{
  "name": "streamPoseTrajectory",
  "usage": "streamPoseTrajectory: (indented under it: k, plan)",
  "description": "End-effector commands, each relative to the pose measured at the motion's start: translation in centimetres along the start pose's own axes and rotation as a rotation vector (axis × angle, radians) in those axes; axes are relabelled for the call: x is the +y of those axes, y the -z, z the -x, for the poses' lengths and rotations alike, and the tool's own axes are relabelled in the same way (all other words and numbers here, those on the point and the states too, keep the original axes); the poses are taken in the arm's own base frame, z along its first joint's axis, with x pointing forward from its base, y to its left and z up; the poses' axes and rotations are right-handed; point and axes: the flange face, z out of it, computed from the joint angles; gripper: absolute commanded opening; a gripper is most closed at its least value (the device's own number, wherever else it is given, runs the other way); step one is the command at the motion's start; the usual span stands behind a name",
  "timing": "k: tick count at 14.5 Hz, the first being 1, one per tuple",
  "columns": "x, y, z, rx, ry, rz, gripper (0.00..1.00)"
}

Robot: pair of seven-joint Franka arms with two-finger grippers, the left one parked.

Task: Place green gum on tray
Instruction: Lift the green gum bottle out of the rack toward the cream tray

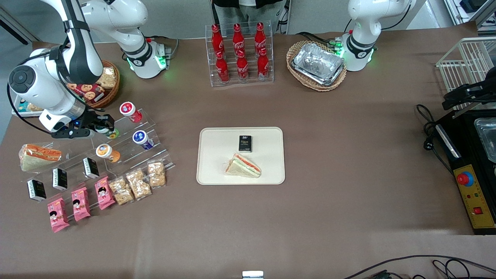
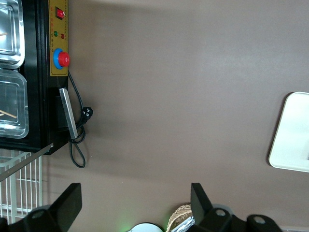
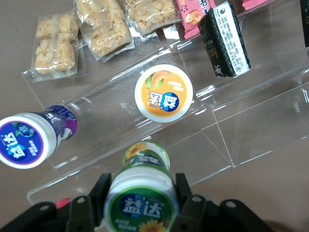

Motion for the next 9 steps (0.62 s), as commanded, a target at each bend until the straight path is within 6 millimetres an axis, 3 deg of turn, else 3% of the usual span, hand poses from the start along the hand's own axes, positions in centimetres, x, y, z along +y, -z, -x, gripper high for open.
streamPoseTrajectory:
  k: [1,2,4,7,9]
  plan:
    - [0.3,-0.3,0.0,0.012,0.01,0.013,0.25]
    - [0.4,-0.1,-0.1,0.013,0.009,0.013,0.17]
    - [1.2,2.3,-0.4,0.049,0.037,0.011,0.13]
    - [2.5,9.8,-2.0,0.02,0.073,0.008,0.13]
    - [2.1,15.1,-2.9,-0.023,0.068,0.005,0.13]
